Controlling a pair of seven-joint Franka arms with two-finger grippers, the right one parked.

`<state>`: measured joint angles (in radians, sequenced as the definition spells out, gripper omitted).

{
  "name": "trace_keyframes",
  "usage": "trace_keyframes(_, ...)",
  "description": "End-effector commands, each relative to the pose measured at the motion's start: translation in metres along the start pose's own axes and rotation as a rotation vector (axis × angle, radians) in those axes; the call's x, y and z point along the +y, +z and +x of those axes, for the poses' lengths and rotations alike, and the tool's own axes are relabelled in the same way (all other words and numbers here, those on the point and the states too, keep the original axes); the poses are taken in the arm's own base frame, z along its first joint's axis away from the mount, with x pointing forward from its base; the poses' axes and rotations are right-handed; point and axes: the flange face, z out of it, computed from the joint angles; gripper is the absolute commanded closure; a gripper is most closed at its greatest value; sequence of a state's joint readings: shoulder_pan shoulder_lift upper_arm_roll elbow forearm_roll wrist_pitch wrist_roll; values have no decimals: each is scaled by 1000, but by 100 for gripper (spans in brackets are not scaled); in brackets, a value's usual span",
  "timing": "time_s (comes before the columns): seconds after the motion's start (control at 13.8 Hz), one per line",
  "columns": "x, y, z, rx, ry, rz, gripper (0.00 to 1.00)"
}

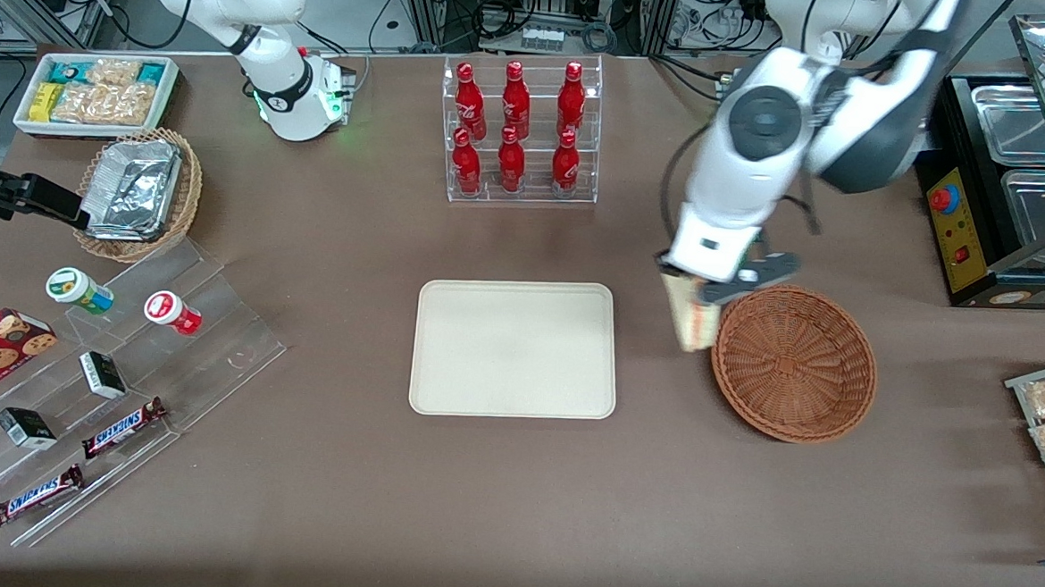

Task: Place sandwich from basket to tray
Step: 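Carry the held sandwich with the left gripper over the white tray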

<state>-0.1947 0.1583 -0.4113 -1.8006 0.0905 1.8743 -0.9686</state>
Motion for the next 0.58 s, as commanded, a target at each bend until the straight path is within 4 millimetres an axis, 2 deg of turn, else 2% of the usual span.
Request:
trace_keyframes(0.0, 66, 7, -16, -7, 48, -10, 100)
trace_keyframes(0.15, 112, 33, -37, 0, 87, 10, 100)
trace_keyframes(0.29, 145, 70, -55, -5, 98, 36, 100)
trace_keyframes(0.36, 160, 90, -58, 21, 117, 61, 100)
trace_keyframes(0.51, 191, 117, -61, 48, 97, 66, 100)
